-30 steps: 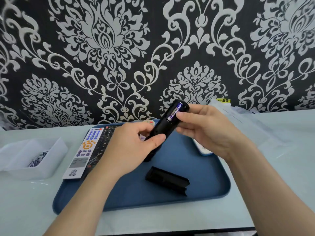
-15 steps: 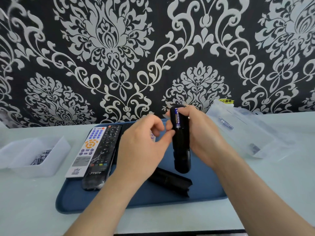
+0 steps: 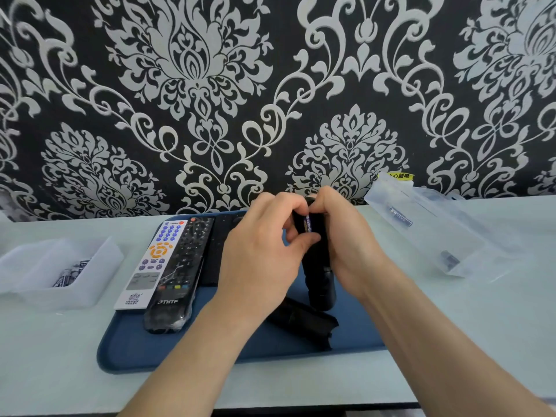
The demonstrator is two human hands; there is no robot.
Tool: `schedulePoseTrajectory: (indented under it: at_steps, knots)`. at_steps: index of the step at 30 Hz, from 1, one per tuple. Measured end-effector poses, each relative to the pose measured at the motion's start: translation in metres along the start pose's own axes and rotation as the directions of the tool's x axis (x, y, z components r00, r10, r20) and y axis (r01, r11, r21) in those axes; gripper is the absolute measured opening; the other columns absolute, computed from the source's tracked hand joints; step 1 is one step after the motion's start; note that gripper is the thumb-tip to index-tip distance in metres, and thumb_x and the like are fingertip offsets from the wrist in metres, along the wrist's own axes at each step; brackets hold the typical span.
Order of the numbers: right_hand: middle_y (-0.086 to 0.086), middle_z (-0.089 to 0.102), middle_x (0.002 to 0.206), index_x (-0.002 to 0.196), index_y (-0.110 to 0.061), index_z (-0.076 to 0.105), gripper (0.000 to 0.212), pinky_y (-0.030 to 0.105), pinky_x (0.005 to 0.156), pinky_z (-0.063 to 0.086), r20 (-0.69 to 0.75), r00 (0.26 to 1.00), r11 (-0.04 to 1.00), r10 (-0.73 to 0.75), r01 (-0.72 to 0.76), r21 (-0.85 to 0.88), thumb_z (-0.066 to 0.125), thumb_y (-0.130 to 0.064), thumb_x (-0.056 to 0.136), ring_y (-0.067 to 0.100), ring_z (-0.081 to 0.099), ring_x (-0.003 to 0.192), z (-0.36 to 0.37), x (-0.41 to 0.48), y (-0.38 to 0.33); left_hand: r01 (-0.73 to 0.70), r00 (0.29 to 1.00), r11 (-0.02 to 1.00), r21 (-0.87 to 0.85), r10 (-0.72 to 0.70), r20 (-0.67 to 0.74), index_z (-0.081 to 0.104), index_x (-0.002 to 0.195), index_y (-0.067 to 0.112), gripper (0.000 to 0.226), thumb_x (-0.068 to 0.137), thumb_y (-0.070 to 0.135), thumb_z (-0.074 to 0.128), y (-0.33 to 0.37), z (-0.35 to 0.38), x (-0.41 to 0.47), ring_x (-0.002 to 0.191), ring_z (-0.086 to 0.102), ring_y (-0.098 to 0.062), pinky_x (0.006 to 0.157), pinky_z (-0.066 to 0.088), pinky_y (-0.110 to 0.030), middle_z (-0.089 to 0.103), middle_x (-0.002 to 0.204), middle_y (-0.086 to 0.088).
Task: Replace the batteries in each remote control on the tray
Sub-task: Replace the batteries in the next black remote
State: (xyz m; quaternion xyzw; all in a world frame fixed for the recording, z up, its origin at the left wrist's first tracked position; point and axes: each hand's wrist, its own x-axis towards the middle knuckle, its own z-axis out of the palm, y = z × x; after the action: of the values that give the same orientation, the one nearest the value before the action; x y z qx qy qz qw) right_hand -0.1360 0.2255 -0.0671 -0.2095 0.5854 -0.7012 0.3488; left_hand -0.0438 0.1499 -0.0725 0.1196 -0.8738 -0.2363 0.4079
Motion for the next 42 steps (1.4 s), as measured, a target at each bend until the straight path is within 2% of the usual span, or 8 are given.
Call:
schedulePoseTrajectory:
  at_steps: [3,20,27,30,32,35,38,42]
  knots:
    - [0.017,0.041,0.083,0.082,0.014,0.041,0.058,0.037,0.06,0.028,-0.003,1.0,1.0,-0.022,0.022,0.01,0.053,-0.033,0.05,0.03,0.033,0.077,0.0,0.0,-0.002,-0.013,1.0,1.0,-0.02,0.014,0.008,0.051,0.096,0.034,0.045,0.068,0.019,0.083,0.001,0.0,0.0,0.065,0.044,0.0,0.058,0.038,-0.02,0.045,0.075,0.011]
    - [0.013,0.051,0.066,0.076,-0.003,0.053,0.026,0.032,0.057,0.038,0.126,0.992,1.0,-0.005,0.004,0.007,0.043,-0.017,0.056,0.021,0.046,0.061,-0.006,-0.006,-0.012,0.009,0.993,0.991,-0.137,0.007,0.12,0.05,0.086,0.029,0.043,0.066,0.007,0.081,0.004,0.001,0.008,0.063,0.049,-0.012,0.059,0.045,-0.029,0.045,0.079,0.009]
    - [0.017,0.044,0.08,0.088,-0.001,0.051,0.034,0.036,0.066,0.034,0.193,0.981,0.999,0.025,-0.033,0.038,0.047,-0.017,0.058,0.031,0.037,0.076,-0.011,0.001,-0.005,0.074,0.997,0.993,-0.091,-0.073,0.017,0.056,0.077,0.022,0.022,0.077,0.012,0.076,0.004,0.005,0.002,0.054,0.044,-0.002,0.055,0.033,-0.01,0.054,0.065,0.017]
    - [0.015,0.048,0.08,0.091,-0.007,0.052,0.021,0.029,0.072,0.047,0.186,0.982,0.996,0.02,-0.037,0.085,0.045,-0.014,0.072,0.03,0.046,0.079,-0.013,0.002,-0.006,0.387,0.915,0.733,-0.56,-0.38,0.135,0.062,0.091,0.021,0.02,0.085,0.003,0.067,0.005,0.003,0.009,0.058,0.052,-0.004,0.055,0.043,-0.015,0.071,0.077,0.007]
    - [0.011,0.06,0.083,0.095,-0.003,0.06,0.02,0.03,0.083,0.052,0.11,0.994,0.999,-0.025,0.022,0.033,0.048,-0.009,0.08,0.024,0.058,0.083,-0.015,0.006,-0.004,0.53,0.787,0.339,-0.777,-0.537,0.303,0.062,0.104,0.014,0.02,0.093,0.001,0.052,-0.001,-0.003,0.014,0.058,0.048,-0.009,0.042,0.032,-0.016,0.069,0.076,-0.001]
    - [0.005,0.069,0.081,0.1,-0.013,0.064,0.025,0.033,0.085,0.053,-0.011,0.991,0.976,-0.137,0.133,-0.172,0.042,0.0,0.097,0.019,0.066,0.08,-0.014,0.008,0.001,0.562,0.596,-0.177,-0.808,-0.592,0.543,0.062,0.102,0.01,0.024,0.095,0.008,0.039,-0.015,-0.012,0.019,0.05,0.031,-0.007,0.038,0.018,-0.016,0.046,0.061,0.002]
    - [0.004,0.07,0.083,0.102,-0.017,0.061,0.022,0.03,0.081,0.058,-0.015,0.957,0.926,-0.291,0.278,-0.258,0.043,-0.004,0.102,0.014,0.071,0.076,-0.004,0.005,0.001,0.582,0.541,-0.264,-0.769,-0.58,0.608,0.061,0.095,0.011,0.021,0.097,0.013,0.04,-0.023,-0.021,0.018,0.046,0.03,-0.005,0.033,0.02,-0.013,0.04,0.058,0.003]
    - [0.014,0.072,0.086,0.098,-0.017,0.061,0.017,0.031,0.074,0.061,-0.025,0.906,0.885,-0.422,0.405,-0.23,0.047,-0.007,0.102,0.023,0.074,0.076,0.026,0.004,-0.007,0.561,0.611,-0.15,-0.814,-0.588,0.529,0.059,0.102,0.007,0.022,0.099,0.004,0.038,-0.04,-0.043,0.018,0.053,0.038,-0.008,0.038,0.029,-0.014,0.048,0.069,-0.003]
